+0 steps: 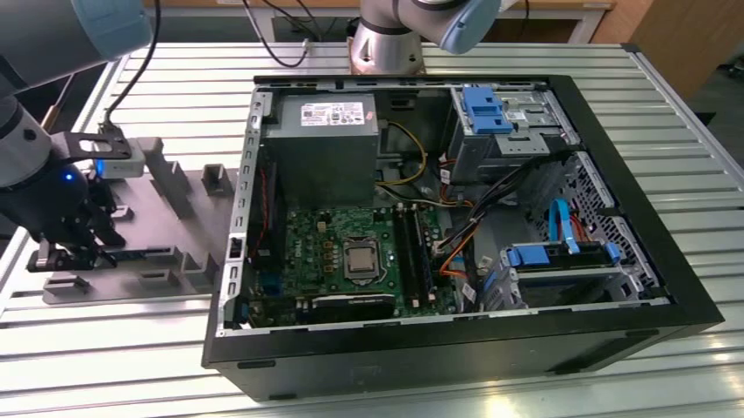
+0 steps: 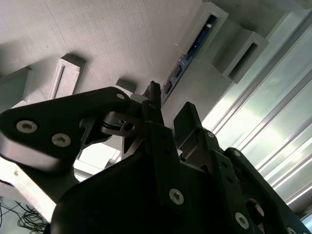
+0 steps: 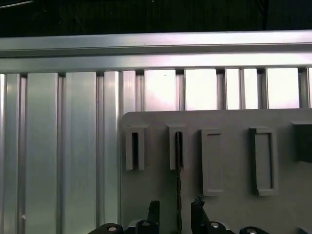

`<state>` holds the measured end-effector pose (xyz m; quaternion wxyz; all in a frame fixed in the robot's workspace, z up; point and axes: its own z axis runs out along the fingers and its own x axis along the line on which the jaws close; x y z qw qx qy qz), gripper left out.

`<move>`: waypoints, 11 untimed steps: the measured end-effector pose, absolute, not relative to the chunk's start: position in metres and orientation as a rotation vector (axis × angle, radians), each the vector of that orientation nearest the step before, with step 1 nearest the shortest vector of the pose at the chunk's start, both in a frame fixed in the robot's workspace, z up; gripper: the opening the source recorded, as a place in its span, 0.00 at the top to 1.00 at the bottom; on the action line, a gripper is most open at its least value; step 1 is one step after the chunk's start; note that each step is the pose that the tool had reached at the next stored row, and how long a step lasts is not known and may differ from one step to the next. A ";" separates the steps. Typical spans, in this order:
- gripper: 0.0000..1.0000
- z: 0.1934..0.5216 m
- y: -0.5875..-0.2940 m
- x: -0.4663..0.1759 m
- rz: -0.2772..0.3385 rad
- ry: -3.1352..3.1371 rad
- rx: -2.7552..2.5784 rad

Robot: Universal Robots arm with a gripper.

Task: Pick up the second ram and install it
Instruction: 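Pick up the second ram and move it above second insertion slot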

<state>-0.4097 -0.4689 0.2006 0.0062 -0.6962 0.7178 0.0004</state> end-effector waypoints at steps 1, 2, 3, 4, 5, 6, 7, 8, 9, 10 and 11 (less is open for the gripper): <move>0.62 0.200 -0.469 -0.410 0.001 2.246 -2.179; 0.62 0.200 -0.469 -0.410 0.001 2.246 -2.178; 0.69 0.200 -0.469 -0.410 0.001 2.246 -2.178; 0.69 0.199 -0.469 -0.410 0.001 2.246 -2.178; 0.69 0.199 -0.469 -0.411 0.002 2.245 -2.178; 0.69 0.199 -0.469 -0.411 0.003 2.245 -2.177; 0.69 0.198 -0.469 -0.411 0.004 2.244 -2.177; 0.69 0.198 -0.469 -0.411 0.004 2.244 -2.177; 0.69 0.197 -0.469 -0.411 0.004 2.244 -2.177; 0.69 0.197 -0.469 -0.411 0.004 2.244 -2.177; 0.69 0.197 -0.469 -0.411 0.005 2.244 -2.177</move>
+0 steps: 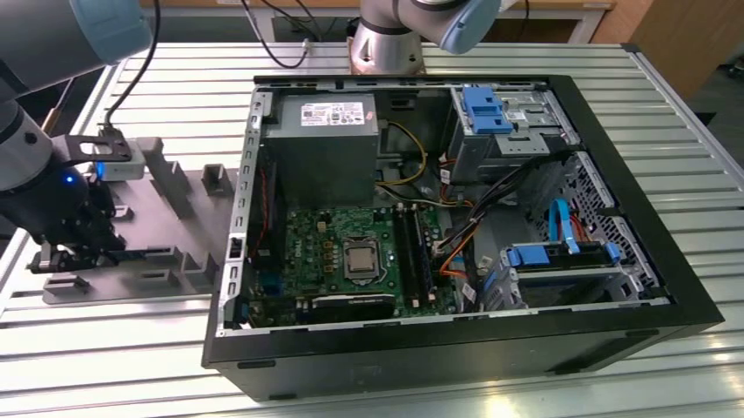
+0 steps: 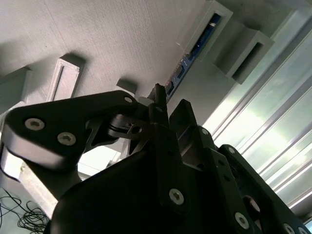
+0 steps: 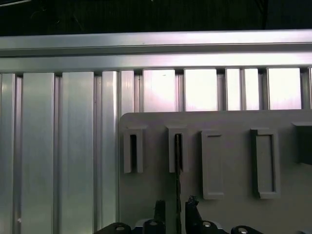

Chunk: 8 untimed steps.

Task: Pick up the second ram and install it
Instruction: 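Pick up the second ram and move it above second insertion slot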

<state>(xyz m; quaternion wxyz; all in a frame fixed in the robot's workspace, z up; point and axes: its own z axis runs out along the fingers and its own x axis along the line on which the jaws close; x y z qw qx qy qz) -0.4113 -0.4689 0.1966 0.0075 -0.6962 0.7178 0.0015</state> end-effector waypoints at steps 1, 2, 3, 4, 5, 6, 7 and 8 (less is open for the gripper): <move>0.71 0.196 -0.469 -0.411 0.005 2.244 -2.177; 0.71 0.196 -0.469 -0.411 0.005 2.244 -2.177; 0.78 0.196 -0.469 -0.411 0.005 2.244 -2.177; 0.78 0.195 -0.469 -0.411 0.004 2.244 -2.177; 0.78 0.195 -0.469 -0.412 0.004 2.244 -2.176; 0.78 0.195 -0.469 -0.412 0.005 2.244 -2.176; 0.78 0.194 -0.469 -0.413 0.005 2.244 -2.177; 0.78 0.193 -0.469 -0.413 0.005 2.244 -2.176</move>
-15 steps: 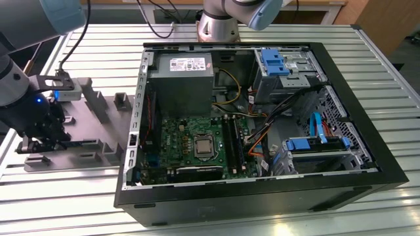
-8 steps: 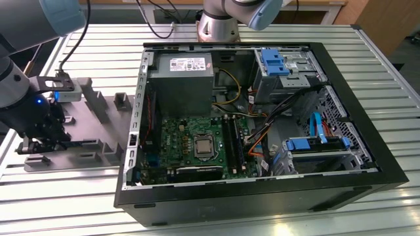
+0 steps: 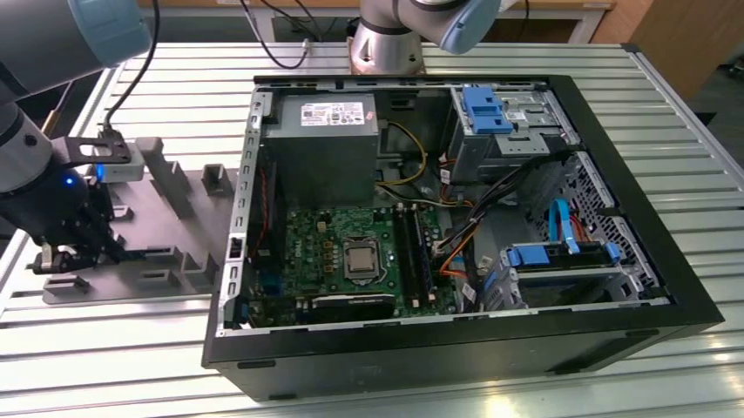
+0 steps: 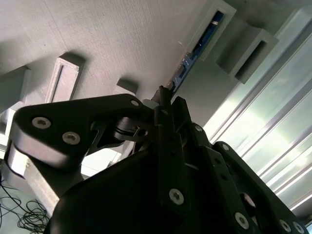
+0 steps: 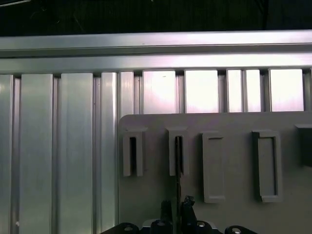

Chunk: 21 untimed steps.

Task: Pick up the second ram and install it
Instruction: 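Pick up the second ram and move it above second insertion slot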

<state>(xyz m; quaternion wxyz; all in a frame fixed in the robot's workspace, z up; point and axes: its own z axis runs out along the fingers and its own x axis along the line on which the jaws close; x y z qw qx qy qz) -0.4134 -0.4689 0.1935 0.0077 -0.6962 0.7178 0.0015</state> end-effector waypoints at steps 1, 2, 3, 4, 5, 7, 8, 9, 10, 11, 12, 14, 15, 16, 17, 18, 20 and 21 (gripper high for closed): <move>0.78 0.193 -0.469 -0.414 0.005 2.244 -2.176; 0.78 0.192 -0.469 -0.414 0.005 2.244 -2.176; 0.78 0.192 -0.469 -0.414 0.005 2.244 -2.177; 0.78 0.191 -0.469 -0.414 0.005 2.244 -2.177; 0.78 0.191 -0.469 -0.414 0.005 2.244 -2.177; 0.78 0.190 -0.469 -0.415 0.005 2.244 -2.177; 0.78 0.190 -0.469 -0.415 0.005 2.244 -2.177; 0.80 0.190 -0.469 -0.415 0.005 2.244 -2.177; 0.80 0.190 -0.469 -0.415 0.005 2.244 -2.177; 0.80 0.190 -0.469 -0.415 0.005 2.244 -2.177; 0.86 0.190 -0.469 -0.414 0.005 2.244 -2.177; 0.86 0.190 -0.469 -0.415 0.005 2.244 -2.177; 0.86 0.190 -0.469 -0.415 0.005 2.244 -2.177; 0.86 0.190 -0.469 -0.414 0.005 2.244 -2.177; 0.86 0.190 -0.469 -0.415 0.005 2.244 -2.177; 0.86 0.190 -0.469 -0.415 0.005 2.244 -2.177; 0.86 0.190 -0.469 -0.415 0.005 2.244 -2.177; 0.86 0.190 -0.469 -0.415 0.005 2.244 -2.177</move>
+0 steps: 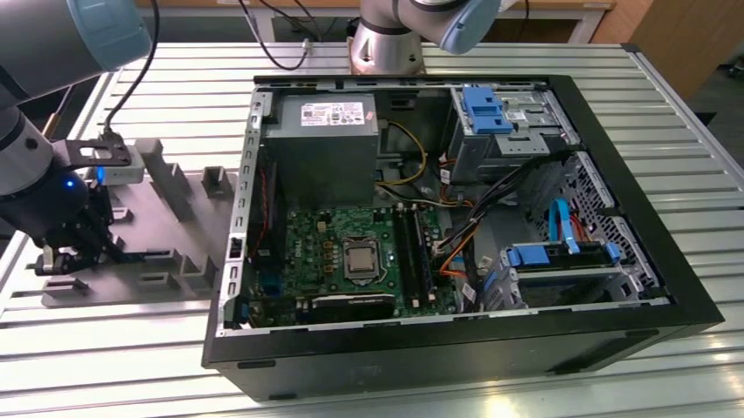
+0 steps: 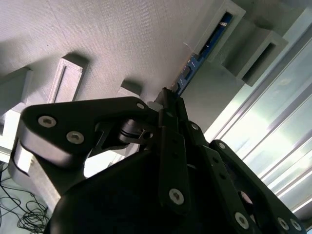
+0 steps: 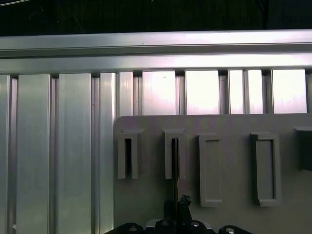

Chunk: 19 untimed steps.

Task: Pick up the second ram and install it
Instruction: 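Pick up the second ram and move it above second insertion slot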

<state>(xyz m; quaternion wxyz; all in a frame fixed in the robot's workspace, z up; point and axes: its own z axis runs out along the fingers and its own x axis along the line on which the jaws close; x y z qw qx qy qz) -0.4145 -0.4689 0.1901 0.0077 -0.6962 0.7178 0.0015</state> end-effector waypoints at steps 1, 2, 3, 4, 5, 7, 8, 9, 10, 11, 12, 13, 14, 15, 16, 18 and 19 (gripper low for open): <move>0.86 0.190 -0.469 -0.415 0.005 2.244 -2.177; 0.86 0.190 -0.469 -0.415 0.005 2.244 -2.177; 0.86 0.190 -0.469 -0.415 0.005 2.244 -2.177; 0.86 0.190 -0.469 -0.414 0.005 2.244 -2.176; 0.86 0.190 -0.469 -0.414 0.005 2.244 -2.176; 0.86 0.192 -0.469 -0.414 0.005 2.244 -2.177; 0.86 0.193 -0.469 -0.414 0.005 2.244 -2.176; 0.86 0.194 -0.469 -0.414 0.005 2.244 -2.176; 0.86 0.196 -0.469 -0.415 0.005 2.244 -2.176; 0.86 0.197 -0.469 -0.415 0.005 2.244 -2.177; 0.86 0.198 -0.469 -0.415 0.005 2.244 -2.177; 0.86 0.200 -0.469 -0.415 0.005 2.244 -2.177; 0.86 0.201 -0.469 -0.415 0.005 2.244 -2.176; 0.86 0.203 -0.469 -0.415 0.005 2.244 -2.177; 0.86 0.204 -0.469 -0.415 0.005 2.244 -2.177; 0.86 0.207 -0.469 -0.415 0.005 2.244 -2.176; 0.86 0.209 -0.469 -0.415 0.005 2.244 -2.176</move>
